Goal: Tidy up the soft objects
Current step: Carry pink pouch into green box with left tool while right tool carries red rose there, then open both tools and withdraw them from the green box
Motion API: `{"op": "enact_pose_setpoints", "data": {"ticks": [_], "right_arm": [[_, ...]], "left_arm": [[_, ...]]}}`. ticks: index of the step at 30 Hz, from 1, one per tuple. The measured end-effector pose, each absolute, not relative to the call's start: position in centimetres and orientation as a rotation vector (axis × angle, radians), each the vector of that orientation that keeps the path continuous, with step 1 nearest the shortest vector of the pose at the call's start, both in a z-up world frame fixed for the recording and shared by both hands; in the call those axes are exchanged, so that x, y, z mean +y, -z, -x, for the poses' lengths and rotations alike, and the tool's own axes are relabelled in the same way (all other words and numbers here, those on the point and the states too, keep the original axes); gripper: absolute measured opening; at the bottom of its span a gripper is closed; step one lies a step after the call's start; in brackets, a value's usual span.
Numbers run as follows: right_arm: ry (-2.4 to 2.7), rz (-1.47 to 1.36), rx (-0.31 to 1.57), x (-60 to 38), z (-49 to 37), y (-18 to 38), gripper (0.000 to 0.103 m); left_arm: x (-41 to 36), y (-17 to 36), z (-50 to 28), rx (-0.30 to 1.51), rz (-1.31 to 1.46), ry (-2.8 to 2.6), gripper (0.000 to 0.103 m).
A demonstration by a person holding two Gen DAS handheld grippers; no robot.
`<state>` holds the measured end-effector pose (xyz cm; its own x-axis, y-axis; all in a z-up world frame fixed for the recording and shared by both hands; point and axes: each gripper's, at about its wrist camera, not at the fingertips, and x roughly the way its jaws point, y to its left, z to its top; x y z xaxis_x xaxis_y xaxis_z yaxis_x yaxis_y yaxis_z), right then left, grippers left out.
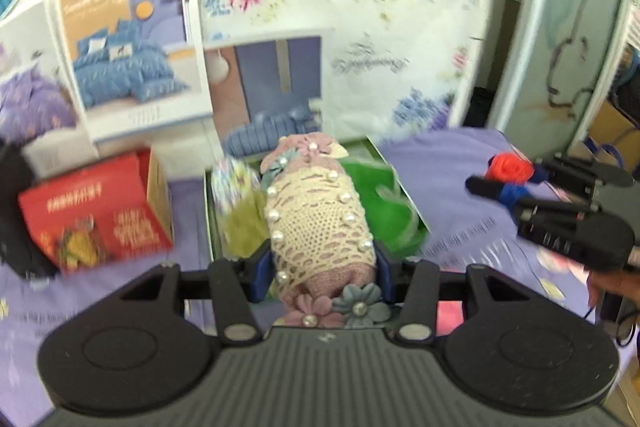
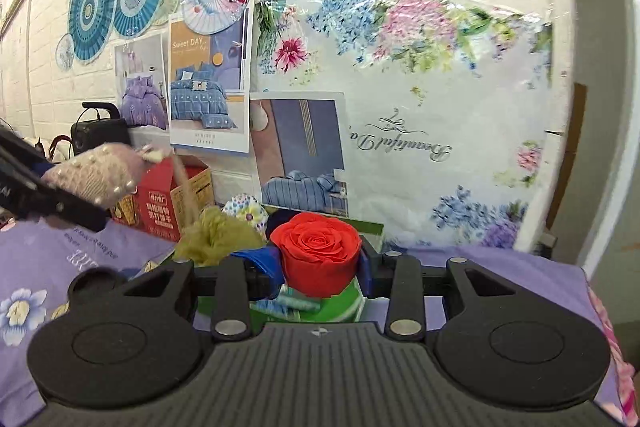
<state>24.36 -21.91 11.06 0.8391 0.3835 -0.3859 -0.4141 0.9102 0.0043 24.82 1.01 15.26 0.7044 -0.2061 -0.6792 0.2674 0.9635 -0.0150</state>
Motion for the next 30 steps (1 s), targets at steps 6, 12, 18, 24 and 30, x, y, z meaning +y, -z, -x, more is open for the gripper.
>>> {"op": "enact_pose_setpoints", "data": {"ticks": [6,12,18,24,30], "right_arm": [[-0.48,0.126,0.467,-18.6,-32.9,-9.6,0.02],[-0.514,0.13,0.543,-15.7,-38.6,-6.3,0.027],[-0.451,0.178,0.541,-15.0,-39.6,-5.5,0.033],[-0.436,0.181,0.539,-15.8,-38.1,-7.1,0.041],[-0.41,0.204,0.538,-17.4,-33.8,-9.2,0.046]], "left_arm": [[-0.1,-13.2,-34.4,0.78,-0.106,0.236,0.049],[-0.9,-8.7,-40.2,0.813,-0.192,0.169,0.084],[0.0,-9.0,-39.4,0.765,-0.204,0.155,0.088],[0.0,-11.3,-35.9,0.704,-0.223,0.134,0.098],[-0.9,-14.0,-30.2,0.654,-0.216,0.166,0.098]]}}
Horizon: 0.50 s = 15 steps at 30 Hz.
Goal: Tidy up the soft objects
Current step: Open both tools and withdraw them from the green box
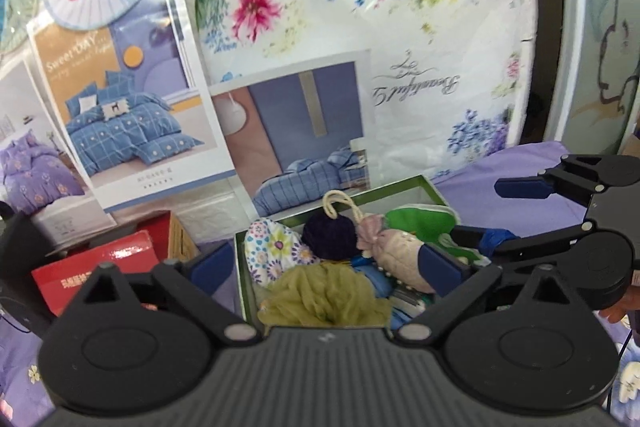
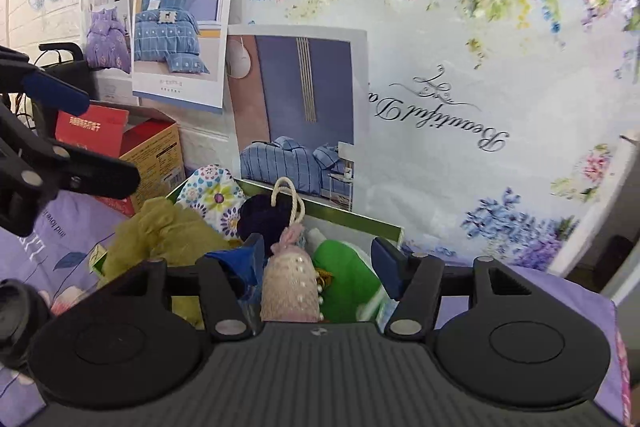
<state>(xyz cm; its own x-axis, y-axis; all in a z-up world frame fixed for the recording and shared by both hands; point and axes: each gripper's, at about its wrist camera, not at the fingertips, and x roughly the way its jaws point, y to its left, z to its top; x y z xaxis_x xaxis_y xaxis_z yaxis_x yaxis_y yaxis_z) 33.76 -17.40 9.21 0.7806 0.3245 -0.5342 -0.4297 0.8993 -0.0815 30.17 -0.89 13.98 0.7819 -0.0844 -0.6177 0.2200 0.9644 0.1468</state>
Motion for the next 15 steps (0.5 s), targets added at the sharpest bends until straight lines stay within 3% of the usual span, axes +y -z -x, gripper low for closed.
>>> {"op": "enact_pose_setpoints", "data": {"ticks": [9,15], "right_arm": [[-0.354,0.183,0.48,-20.6,-23.9,-13.8,0.051],[-0.281,0.192,0.477,-20.4,-18.2,-13.9,0.053]], "left_arm": [[-1.6,-17.3,-19.6,0.561,-0.192,0.195,0.102],[-1.3,-17.6,-13.6,0.521,-0.187,0.207,0.103]]}}
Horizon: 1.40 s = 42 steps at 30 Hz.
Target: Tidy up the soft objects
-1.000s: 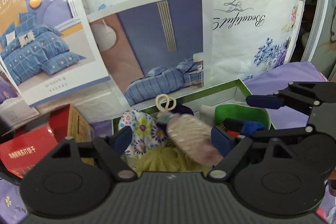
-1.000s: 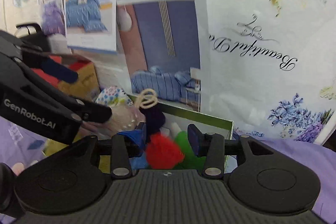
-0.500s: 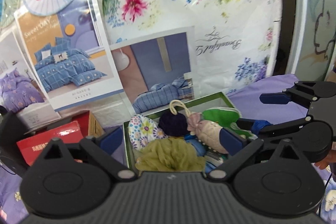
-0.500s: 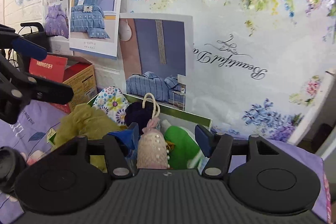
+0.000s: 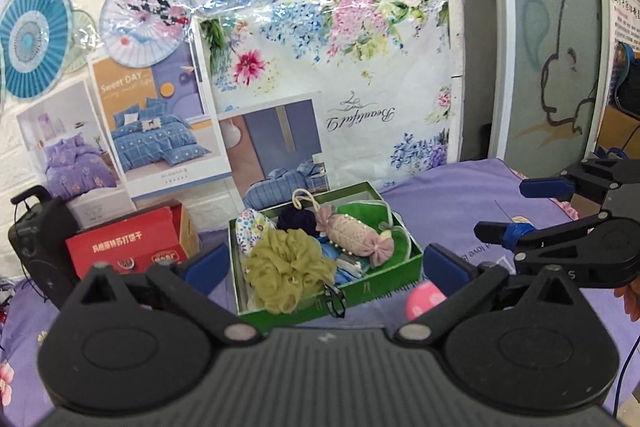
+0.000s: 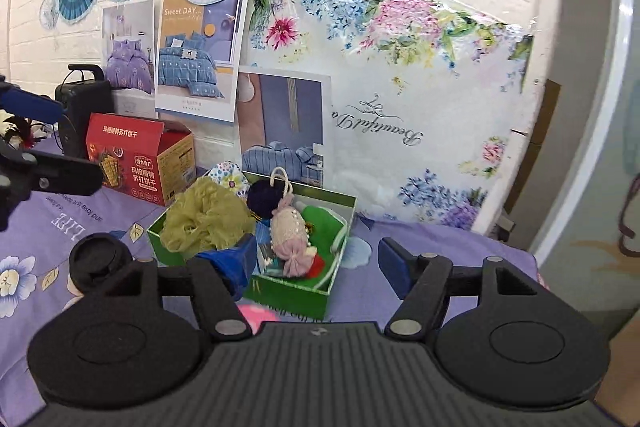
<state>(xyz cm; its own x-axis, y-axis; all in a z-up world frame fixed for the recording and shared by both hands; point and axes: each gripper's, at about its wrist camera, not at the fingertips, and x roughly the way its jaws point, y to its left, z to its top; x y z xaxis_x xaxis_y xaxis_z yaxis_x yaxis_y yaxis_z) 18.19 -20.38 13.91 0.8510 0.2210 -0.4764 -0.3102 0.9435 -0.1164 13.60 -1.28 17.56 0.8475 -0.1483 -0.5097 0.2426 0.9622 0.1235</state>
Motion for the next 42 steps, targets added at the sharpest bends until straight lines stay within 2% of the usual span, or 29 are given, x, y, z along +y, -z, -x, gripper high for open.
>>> {"op": "enact_pose_setpoints", "data": {"ticks": [11,16,20,28,42], "right_arm": [[-0.088,0.064,0.512,-18.6,-11.9,-11.0,0.054],[-0.014,-0.044,0.466,-17.5,-8.7,-7.9,0.054],[0.036,-0.09,0.487,-16.3,-7.7,-5.0,0.055],[0.064,-0.052,0.585,-15.6,-7.2,-0.7,0.055],[0.004,-0.096,0.645,-15.9,-7.4,0.5,0.055]], "left_arm": [[2.3,-14.4,-7.1,0.513,-0.08,0.131,0.103],[3.3,-10.5,-5.6,0.552,0.035,0.066,0.103],[2.7,-7.1,-4.5,0.583,0.013,0.01,0.103],[1.7,-2.8,-4.9,0.654,-0.035,-0.025,0.103],[2.0,-1.1,-6.3,0.722,-0.053,-0.093,0.103]]}}
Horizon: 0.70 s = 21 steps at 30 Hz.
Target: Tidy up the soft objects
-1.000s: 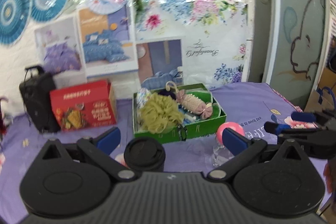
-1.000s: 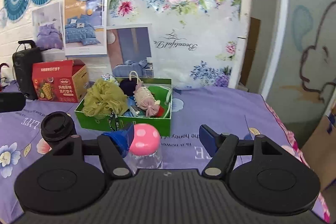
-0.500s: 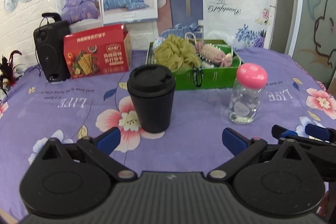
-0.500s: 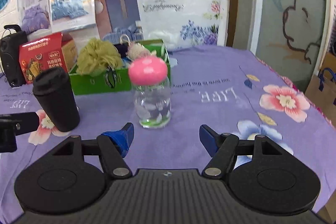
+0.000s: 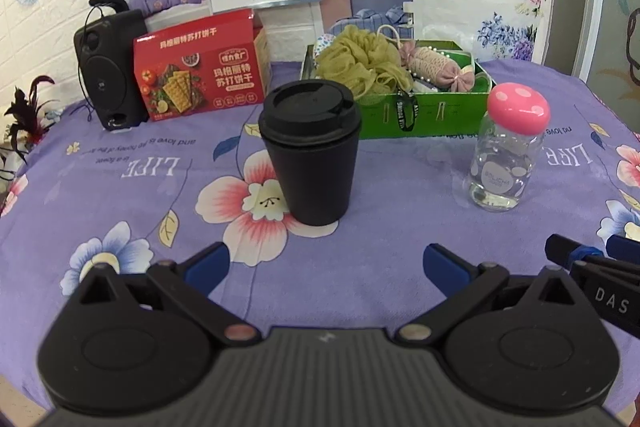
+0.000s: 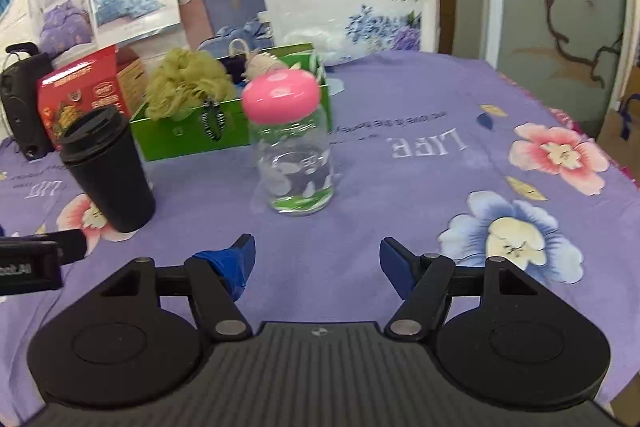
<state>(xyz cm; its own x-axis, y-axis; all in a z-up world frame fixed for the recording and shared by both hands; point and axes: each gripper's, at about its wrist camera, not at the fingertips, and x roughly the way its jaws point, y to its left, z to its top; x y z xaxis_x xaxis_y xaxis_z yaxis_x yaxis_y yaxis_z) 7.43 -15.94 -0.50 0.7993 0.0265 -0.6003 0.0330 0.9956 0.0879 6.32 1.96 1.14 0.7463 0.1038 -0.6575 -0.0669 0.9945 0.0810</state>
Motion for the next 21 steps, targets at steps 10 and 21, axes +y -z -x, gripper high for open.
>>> {"op": "enact_pose_setpoints", "data": {"ticks": [10,21], "right_arm": [[-0.034,-0.098,0.626,-15.7,-6.2,-0.9,0.055],[-0.053,-0.084,0.727,-15.5,-6.9,1.1,0.055]], "left_arm": [[2.2,-0.4,-6.7,0.75,-0.053,-0.12,0.103],[1.7,1.1,-6.6,0.861,-0.076,-0.086,0.103]]}}
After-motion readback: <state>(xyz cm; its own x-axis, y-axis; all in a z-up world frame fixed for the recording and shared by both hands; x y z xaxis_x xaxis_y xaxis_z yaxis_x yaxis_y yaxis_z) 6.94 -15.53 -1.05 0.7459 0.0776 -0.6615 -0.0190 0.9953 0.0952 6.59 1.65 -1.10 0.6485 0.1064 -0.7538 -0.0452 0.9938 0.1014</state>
